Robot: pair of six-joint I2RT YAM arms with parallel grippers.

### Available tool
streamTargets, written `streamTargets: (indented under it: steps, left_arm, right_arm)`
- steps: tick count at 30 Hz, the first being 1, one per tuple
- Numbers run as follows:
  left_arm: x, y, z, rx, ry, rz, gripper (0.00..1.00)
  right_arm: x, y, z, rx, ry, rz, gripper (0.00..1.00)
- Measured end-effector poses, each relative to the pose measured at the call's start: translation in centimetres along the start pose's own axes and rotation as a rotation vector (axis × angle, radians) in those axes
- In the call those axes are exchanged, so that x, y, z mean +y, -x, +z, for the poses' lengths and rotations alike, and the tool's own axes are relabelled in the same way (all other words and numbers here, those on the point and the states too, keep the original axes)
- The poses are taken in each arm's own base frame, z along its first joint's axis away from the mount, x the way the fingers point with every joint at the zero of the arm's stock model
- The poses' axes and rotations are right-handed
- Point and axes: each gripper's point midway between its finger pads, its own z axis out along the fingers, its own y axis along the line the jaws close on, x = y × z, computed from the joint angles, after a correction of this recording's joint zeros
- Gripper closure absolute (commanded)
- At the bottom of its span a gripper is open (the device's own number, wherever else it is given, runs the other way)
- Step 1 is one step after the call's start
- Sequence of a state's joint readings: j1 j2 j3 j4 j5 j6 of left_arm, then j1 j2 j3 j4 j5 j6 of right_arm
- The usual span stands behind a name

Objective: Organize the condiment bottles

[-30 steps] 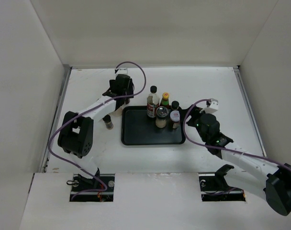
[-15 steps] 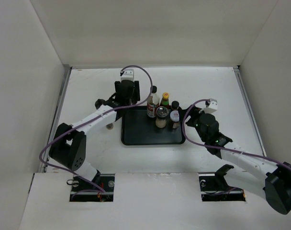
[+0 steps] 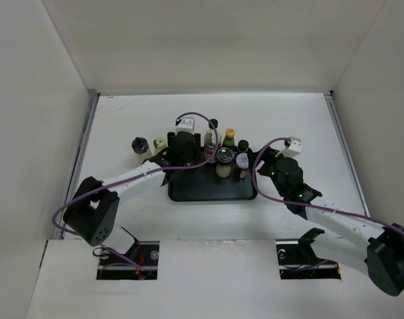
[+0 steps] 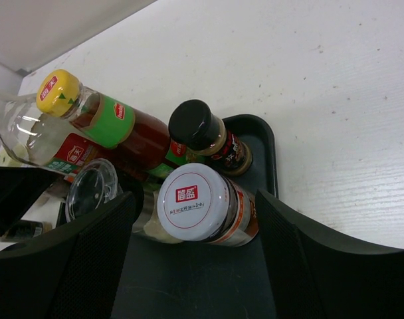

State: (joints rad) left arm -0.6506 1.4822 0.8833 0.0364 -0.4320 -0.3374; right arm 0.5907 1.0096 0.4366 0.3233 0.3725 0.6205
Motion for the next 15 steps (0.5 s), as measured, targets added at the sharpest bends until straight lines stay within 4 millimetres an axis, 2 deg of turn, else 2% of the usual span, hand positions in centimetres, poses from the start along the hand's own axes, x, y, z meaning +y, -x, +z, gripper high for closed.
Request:
streamTargets:
  steps: [6, 15]
  left_arm:
    - [-0.5, -1.0, 0.1, -0.005, -0.014, -0.010, 0.63]
    - [-1.0, -2.2, 0.4, -0.038, -0.034, -0.029, 0.57]
  right_arm:
    - [0.0, 0.0, 0.0, 0.000, 0.000, 0.000, 0.23]
    - [0.0, 0.0, 0.0, 0.000, 0.000, 0.000, 0.22]
